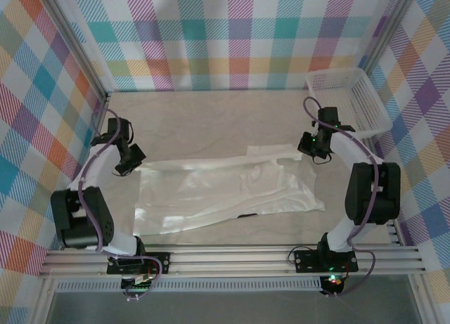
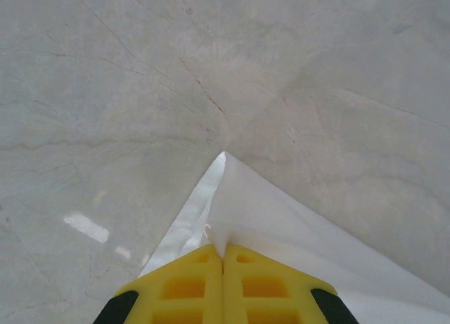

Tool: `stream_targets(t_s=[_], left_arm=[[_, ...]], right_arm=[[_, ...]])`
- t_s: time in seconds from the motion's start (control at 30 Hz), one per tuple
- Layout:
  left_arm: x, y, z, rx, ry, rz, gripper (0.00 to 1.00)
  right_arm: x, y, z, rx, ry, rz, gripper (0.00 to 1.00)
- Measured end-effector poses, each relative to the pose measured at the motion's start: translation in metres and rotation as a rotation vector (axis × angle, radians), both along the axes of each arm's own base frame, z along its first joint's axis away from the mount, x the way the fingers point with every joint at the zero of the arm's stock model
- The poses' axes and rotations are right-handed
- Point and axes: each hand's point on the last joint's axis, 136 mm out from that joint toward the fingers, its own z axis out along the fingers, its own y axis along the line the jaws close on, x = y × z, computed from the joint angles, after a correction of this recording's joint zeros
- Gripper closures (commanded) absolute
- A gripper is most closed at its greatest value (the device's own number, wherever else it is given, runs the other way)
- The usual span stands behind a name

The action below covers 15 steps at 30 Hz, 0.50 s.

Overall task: Fold the inside-out t-shirt
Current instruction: Fold the T-shirt at the center of the table.

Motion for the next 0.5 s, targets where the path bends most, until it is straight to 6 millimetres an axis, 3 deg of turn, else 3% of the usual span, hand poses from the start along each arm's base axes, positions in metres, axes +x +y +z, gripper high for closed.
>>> stream_targets(t_s=[0.1,0.17,0.27,0.37,0.43,0.5], left_arm=[[-0.011,-0.001,0.018,0.006,-0.059,0.000,1.00],[-0.022,-0.004,0.016,-0.001,-0.070,-0.003,1.00],[-0.043,-0.011,-0.015,-0.037,0.002,-0.003,0.97],[-0.060,-0.019,-0.052,-0.088,0.112,-0.005,0.76],[-0.062,-0.022,-0.063,-0.110,0.150,0.003,0.68],[-0.058,-0.022,-0.061,-0.112,0.136,0.009,0.58]], right_arm=[[-0.005,-0.003,0.023,-0.009,-0.068,-0.020,1.00],[-0.017,-0.006,0.026,-0.019,-0.083,-0.034,1.00],[-0.037,-0.007,0.001,-0.023,-0.024,-0.042,0.94],[-0.058,-0.007,-0.037,-0.018,0.096,-0.050,0.77],[-0.066,-0.007,-0.050,-0.015,0.151,-0.053,0.72],[-0.067,-0.007,-0.048,-0.015,0.150,-0.054,0.68]])
